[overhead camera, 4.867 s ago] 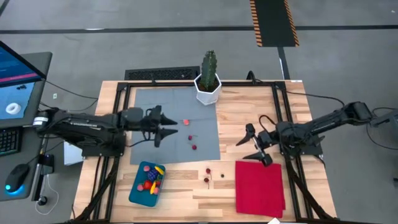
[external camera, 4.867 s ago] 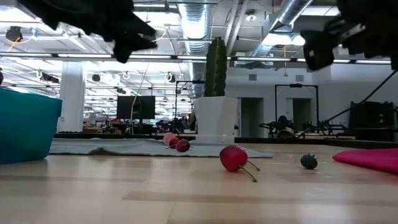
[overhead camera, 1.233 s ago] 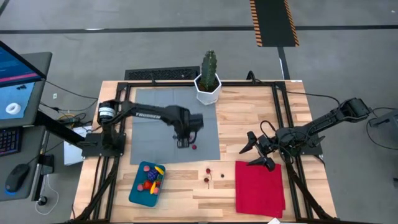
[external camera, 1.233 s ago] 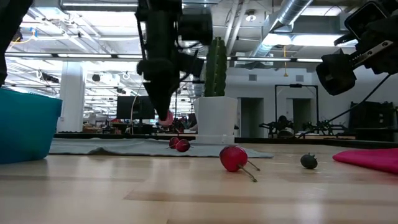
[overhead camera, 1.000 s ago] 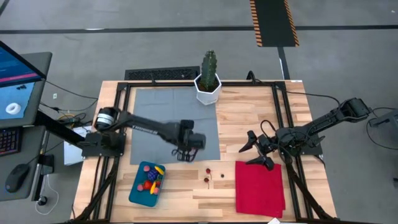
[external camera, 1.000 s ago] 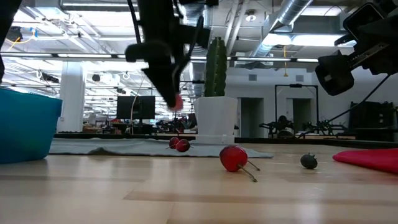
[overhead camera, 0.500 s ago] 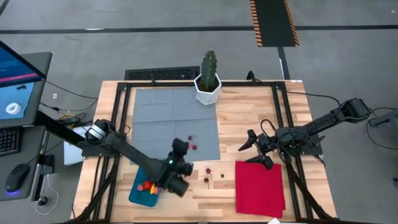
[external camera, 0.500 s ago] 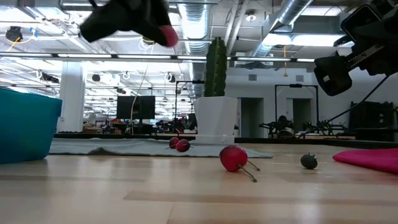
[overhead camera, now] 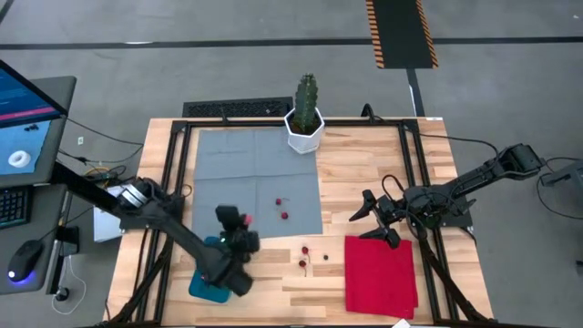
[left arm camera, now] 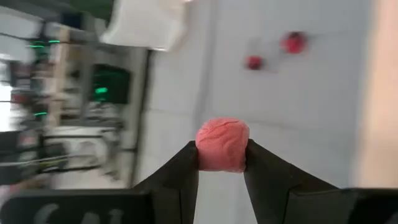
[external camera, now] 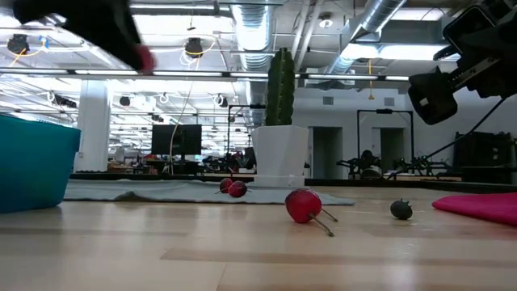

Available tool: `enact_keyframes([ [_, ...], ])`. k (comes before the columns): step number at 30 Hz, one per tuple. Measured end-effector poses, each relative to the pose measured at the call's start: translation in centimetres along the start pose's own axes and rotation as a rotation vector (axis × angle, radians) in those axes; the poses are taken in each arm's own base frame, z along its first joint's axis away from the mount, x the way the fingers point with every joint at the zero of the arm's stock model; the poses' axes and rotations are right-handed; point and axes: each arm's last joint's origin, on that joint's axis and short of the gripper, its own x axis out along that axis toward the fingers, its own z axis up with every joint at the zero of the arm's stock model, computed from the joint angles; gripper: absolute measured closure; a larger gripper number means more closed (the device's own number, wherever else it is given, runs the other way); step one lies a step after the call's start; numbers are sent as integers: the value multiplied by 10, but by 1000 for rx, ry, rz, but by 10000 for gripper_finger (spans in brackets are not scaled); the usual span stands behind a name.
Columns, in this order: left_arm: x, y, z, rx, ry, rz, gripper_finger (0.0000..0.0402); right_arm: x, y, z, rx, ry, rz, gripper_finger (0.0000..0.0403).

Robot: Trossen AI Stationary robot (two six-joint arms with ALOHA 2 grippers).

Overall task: Pick and placing Produce into tupperware
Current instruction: Put the peach into the blue bin

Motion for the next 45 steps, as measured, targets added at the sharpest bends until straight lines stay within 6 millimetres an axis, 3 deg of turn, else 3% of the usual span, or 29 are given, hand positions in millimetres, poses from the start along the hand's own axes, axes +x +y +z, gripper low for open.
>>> enact_keyframes([
  [7, -38, 1, -29, -215, -271, -165, 299, 0, 0, 1, 7, -7, 2, 85],
  [14, -60, 29, -85, -522, -494, -324, 299, 0, 1, 3, 16, -28, 9, 85],
  [21, -43, 58, -147, -796, -594, -500, 299, 0, 1, 3, 31, -32, 11, 85],
  [28, -3, 85, -178, -904, -725, -483, 299, 0, 0, 6, 24, -64, 5, 85],
  [32, 21, 90, -193, -969, -751, -484, 299, 0, 0, 7, 23, -70, 5, 85],
  [34, 29, 88, -199, -980, -725, -521, 299, 0, 0, 7, 23, -70, 5, 85],
  [38, 37, 79, -208, -981, -494, -753, 299, 0, 0, 7, 27, -69, 5, 85],
  [45, 17, 66, -199, -989, -360, -1141, 299, 0, 0, 7, 28, -67, 5, 85],
])
